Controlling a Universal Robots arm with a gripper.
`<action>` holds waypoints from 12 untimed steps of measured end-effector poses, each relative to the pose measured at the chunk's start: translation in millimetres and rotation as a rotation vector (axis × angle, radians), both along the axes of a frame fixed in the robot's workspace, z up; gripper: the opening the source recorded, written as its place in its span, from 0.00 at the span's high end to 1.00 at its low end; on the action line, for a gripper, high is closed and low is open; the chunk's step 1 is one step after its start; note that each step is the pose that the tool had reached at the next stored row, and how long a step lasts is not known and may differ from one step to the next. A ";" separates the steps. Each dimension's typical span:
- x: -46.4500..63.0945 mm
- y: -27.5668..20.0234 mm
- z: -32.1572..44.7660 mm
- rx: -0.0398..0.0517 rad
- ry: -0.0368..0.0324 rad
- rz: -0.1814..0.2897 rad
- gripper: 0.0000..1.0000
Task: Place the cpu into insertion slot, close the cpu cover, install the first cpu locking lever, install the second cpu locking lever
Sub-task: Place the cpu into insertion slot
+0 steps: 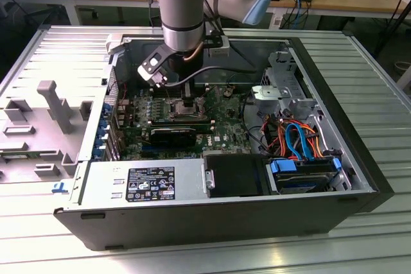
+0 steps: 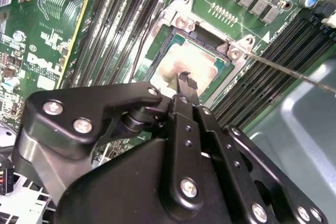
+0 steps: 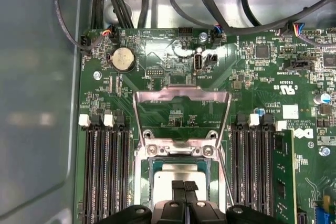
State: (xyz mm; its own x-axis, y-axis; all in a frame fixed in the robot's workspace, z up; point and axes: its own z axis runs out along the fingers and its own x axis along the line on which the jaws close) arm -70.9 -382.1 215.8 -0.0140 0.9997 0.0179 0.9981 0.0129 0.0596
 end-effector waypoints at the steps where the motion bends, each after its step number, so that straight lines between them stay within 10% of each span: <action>1: 2.2 -0.1 -0.1 0.0001 0.0161 0.000 0.89; 4: 5.5 -0.2 -0.1 -0.0034 0.0393 0.000 0.89; 9: 6.5 -0.2 2.2 -0.0450 0.0423 -0.001 0.89; 12: 6.5 -0.2 5.3 -0.0446 0.0423 -0.001 0.89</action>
State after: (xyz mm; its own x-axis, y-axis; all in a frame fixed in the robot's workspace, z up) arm -64.3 -382.2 221.1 -0.0136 0.9996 -0.0261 0.9998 0.0141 0.0168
